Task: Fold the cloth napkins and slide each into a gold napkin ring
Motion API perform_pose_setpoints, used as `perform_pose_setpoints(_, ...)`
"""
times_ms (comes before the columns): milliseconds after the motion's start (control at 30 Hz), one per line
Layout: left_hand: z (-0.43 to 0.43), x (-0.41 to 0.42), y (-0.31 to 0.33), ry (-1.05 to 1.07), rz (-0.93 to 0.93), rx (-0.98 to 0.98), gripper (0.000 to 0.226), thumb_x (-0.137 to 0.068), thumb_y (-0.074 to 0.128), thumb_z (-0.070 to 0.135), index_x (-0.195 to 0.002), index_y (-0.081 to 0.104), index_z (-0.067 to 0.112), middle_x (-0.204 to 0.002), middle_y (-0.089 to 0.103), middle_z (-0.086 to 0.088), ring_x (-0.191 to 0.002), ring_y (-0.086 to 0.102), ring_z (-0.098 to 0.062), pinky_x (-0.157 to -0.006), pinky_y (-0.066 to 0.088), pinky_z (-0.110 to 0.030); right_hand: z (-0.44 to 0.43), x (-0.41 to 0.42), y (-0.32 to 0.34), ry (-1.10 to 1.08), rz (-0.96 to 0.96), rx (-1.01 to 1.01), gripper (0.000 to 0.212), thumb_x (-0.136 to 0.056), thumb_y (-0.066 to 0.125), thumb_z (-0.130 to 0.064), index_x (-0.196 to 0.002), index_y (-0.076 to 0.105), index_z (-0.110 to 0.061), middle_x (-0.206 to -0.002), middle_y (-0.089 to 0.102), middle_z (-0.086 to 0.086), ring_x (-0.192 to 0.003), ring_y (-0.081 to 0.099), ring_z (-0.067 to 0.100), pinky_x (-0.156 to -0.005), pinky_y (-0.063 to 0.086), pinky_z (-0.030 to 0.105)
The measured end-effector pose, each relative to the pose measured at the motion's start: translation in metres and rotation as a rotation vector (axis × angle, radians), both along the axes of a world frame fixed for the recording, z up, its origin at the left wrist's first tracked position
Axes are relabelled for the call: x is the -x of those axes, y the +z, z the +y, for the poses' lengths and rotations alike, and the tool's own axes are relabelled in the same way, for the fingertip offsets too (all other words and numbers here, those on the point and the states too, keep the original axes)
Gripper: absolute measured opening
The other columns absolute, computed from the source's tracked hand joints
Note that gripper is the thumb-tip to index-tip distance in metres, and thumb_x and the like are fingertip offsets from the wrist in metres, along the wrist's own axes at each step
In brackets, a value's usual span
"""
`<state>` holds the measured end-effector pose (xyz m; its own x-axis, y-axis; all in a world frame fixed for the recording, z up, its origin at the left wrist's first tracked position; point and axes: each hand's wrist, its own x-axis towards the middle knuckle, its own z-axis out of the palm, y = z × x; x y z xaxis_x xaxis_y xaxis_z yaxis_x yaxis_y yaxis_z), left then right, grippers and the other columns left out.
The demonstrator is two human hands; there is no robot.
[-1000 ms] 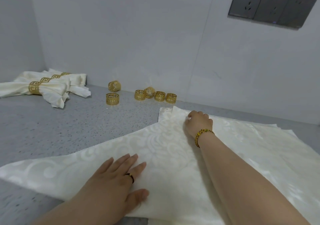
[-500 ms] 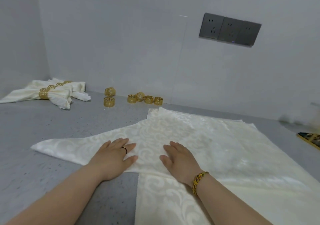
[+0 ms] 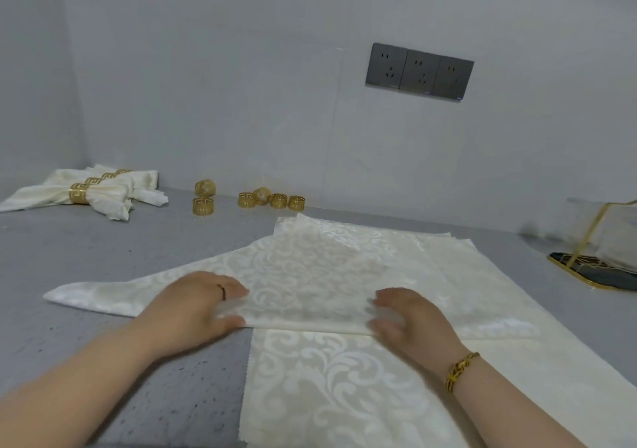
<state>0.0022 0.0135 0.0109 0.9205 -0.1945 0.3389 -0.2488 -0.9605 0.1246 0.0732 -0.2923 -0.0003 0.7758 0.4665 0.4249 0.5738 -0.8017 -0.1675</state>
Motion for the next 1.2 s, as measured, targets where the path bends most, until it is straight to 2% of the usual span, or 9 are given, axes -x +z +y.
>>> perform_pose_setpoints(100,-0.016,0.003,-0.005,-0.115,-0.08,-0.254,0.022,-0.054,0.069,0.05,-0.071,0.073,0.037,-0.074,0.065,0.03,-0.058,0.06,0.008,-0.054,0.042,-0.004,0.017,0.009,-0.007,0.155,-0.076,0.227,0.031,-0.074,0.046,-0.038,-0.068,0.07,-0.018,-0.073,0.069,-0.007,-0.068,0.066,0.011,-0.06,0.049,0.015)
perform_pose_setpoints(167,-0.019,-0.007,-0.018,-0.094,-0.011,-0.358,0.036,-0.028,0.089,0.035,-0.06,0.072,0.035,-0.061,0.064,0.024,-0.044,0.056,0.002,-0.04,0.039,-0.007,0.03,0.014,-0.005,0.107,-0.128,0.344,0.014,-0.061,0.059,-0.028,-0.047,0.058,-0.022,-0.049,0.056,-0.009,-0.045,0.056,0.007,-0.04,0.034,0.014)
perform_pose_setpoints(367,-0.03,-0.009,-0.026,0.006,0.063,-0.383,0.038,-0.032,0.09,0.018,-0.064,0.072,0.029,-0.062,0.065,0.014,-0.047,0.059,-0.005,-0.037,0.04,-0.011,0.04,0.012,-0.014,-0.049,-0.141,0.464,0.053,-0.012,0.085,-0.021,-0.03,0.035,-0.02,-0.03,0.031,-0.004,-0.028,0.032,0.006,-0.042,-0.006,0.018)
perform_pose_setpoints(600,-0.055,0.046,-0.005,-0.052,0.132,-0.378,0.029,-0.037,0.087,0.039,-0.057,0.066,0.034,-0.056,0.058,0.018,-0.045,0.054,-0.001,-0.04,0.012,-0.012,0.01,0.056,-0.006,0.041,-0.087,0.425,0.017,-0.054,0.058,-0.026,-0.043,0.045,-0.023,-0.046,0.049,-0.007,-0.043,0.048,0.004,-0.043,-0.006,0.013)
perform_pose_setpoints(667,-0.061,0.043,0.007,-0.045,0.167,-0.24,0.029,-0.072,0.065,0.058,-0.087,0.068,0.033,-0.087,0.064,0.017,-0.078,0.061,-0.003,-0.054,0.025,-0.008,0.013,0.057,0.01,0.125,0.092,0.4,0.033,-0.074,0.03,-0.037,-0.075,0.062,-0.027,-0.085,0.061,-0.013,-0.08,0.058,0.006,-0.048,0.024,0.007)
perform_pose_setpoints(733,-0.059,0.026,0.009,0.004,0.238,-0.093,0.041,-0.087,0.038,0.061,-0.108,0.059,0.032,-0.113,0.057,0.017,-0.104,0.053,-0.005,-0.076,0.035,-0.011,0.015,0.043,0.025,0.149,0.309,0.299,0.037,-0.084,0.044,-0.051,-0.108,0.061,-0.028,-0.111,0.056,-0.013,-0.105,0.051,0.006,-0.077,0.038,0.014)
perform_pose_setpoints(900,-0.053,-0.032,-0.001,0.081,0.302,0.02,0.055,-0.095,0.031,0.049,-0.145,0.024,0.026,-0.155,0.013,0.008,-0.141,0.012,-0.009,-0.112,0.01,-0.021,0.041,-0.036,0.036,0.026,0.478,-0.056,0.02,-0.09,0.056,-0.025,-0.106,0.064,-0.017,-0.111,0.06,-0.004,-0.08,0.052,-0.001,-0.078,0.036,0.015)
perform_pose_setpoints(1100,-0.043,-0.063,-0.028,0.151,0.442,-0.003,0.066,-0.093,0.018,0.058,-0.147,-0.001,0.026,-0.156,-0.008,0.002,-0.143,-0.01,-0.011,-0.115,-0.007,-0.031,0.079,-0.113,0.022,-0.096,0.545,-0.03,0.041,-0.095,0.045,-0.023,-0.135,0.041,-0.014,-0.143,0.04,0.004,-0.129,0.04,0.02,-0.102,0.031,0.025)
perform_pose_setpoints(1200,-0.043,-0.062,-0.03,0.133,0.419,0.015,0.118,-0.046,-0.022,0.088,-0.147,-0.004,0.029,-0.156,-0.01,0.004,-0.142,-0.011,-0.01,-0.114,-0.008,-0.03,0.099,-0.134,0.013,-0.13,0.569,0.011,0.043,-0.097,0.04,-0.027,-0.138,0.035,-0.016,-0.143,0.038,0.006,-0.132,0.035,0.023,-0.106,0.028,0.03)
